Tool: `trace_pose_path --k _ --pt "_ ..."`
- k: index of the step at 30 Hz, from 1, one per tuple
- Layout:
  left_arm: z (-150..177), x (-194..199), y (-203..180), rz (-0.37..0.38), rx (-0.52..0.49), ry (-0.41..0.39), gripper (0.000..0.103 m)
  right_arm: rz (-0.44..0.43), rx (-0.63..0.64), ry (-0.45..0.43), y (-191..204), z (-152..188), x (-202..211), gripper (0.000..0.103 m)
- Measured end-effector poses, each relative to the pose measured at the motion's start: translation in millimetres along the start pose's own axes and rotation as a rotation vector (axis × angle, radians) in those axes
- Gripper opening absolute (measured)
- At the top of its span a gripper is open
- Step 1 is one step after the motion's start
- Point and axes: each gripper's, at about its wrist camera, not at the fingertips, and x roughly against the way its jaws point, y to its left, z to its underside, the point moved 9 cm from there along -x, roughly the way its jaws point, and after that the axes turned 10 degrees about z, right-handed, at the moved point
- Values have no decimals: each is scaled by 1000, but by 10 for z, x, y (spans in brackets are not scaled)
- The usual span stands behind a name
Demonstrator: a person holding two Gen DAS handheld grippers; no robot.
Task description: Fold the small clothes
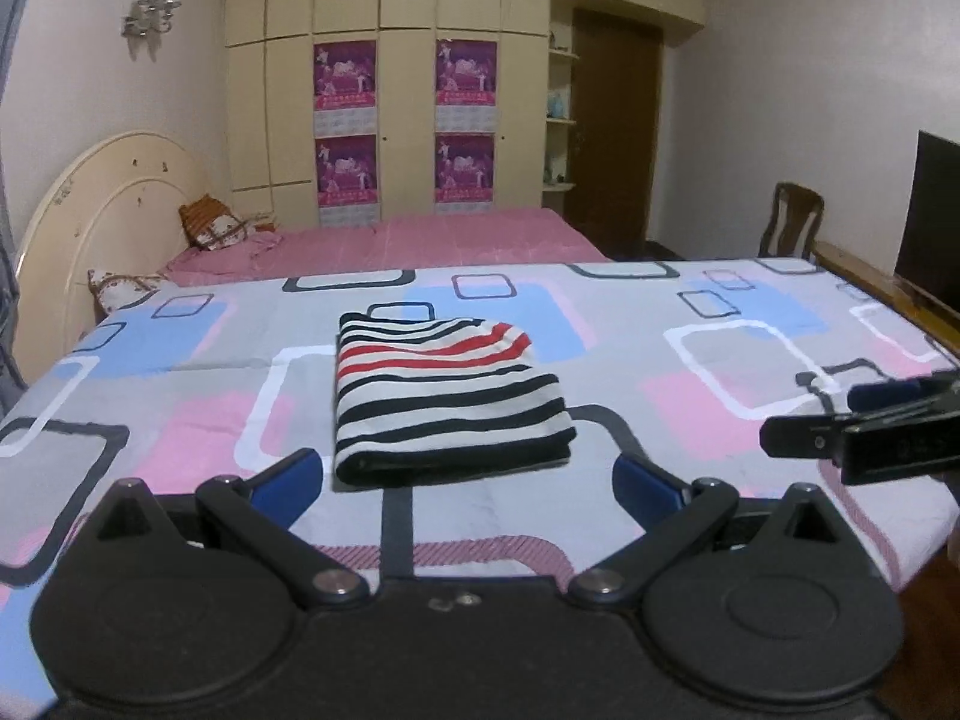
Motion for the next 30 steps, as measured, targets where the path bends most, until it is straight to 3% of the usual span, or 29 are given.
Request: trace_pose_path --k 10,30 --pt "49 272 -146 -10 57 -50 103 16 -1 -40 -55 57 400 103" --pt "-72 321 -272 -8 40 -80 103 14 14 -61 -179 -28 467 103"
